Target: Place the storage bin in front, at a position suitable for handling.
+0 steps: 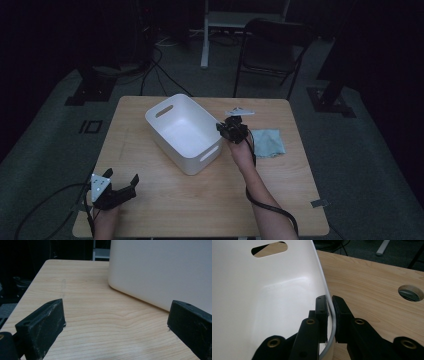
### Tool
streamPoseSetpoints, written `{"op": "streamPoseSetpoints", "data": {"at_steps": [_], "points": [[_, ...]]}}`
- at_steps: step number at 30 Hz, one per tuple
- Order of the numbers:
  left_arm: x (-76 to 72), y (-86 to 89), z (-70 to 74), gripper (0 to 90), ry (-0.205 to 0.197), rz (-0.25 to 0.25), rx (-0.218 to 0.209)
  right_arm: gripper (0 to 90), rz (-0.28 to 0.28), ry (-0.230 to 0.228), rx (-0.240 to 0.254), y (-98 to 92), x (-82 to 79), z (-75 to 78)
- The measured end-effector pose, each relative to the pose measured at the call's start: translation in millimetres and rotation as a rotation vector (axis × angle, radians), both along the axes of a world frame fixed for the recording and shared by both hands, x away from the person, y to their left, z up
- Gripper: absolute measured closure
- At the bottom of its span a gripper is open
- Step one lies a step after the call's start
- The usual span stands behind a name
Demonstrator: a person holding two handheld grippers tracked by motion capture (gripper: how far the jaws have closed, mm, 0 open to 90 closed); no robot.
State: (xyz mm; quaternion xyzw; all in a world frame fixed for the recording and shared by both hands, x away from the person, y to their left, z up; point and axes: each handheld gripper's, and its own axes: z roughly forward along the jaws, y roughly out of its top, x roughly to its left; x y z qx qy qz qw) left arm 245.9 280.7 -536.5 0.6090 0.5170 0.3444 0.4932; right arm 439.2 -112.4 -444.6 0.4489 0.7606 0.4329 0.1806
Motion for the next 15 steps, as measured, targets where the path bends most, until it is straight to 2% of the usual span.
{"op": "streamPoseSetpoints", "data": {"at_steps": [5,11,15], "points": [[0.3,-3.6,0.3,1.5,0.022,-0.034,-0.007,83.8,0.014,0.004,0.003,-3.2,-5.0,0.1],[-0.7,-7.2,1.1,1.5,0.005,-0.049,0.005,84.2,0.029,0.003,-0.002,-6.6,-12.3,0.5],[-0.6,-7.3,1.0,1.5,0.009,-0.059,-0.015,84.3,0.044,0.004,-0.002,-10.3,-17.4,0.4]]}}
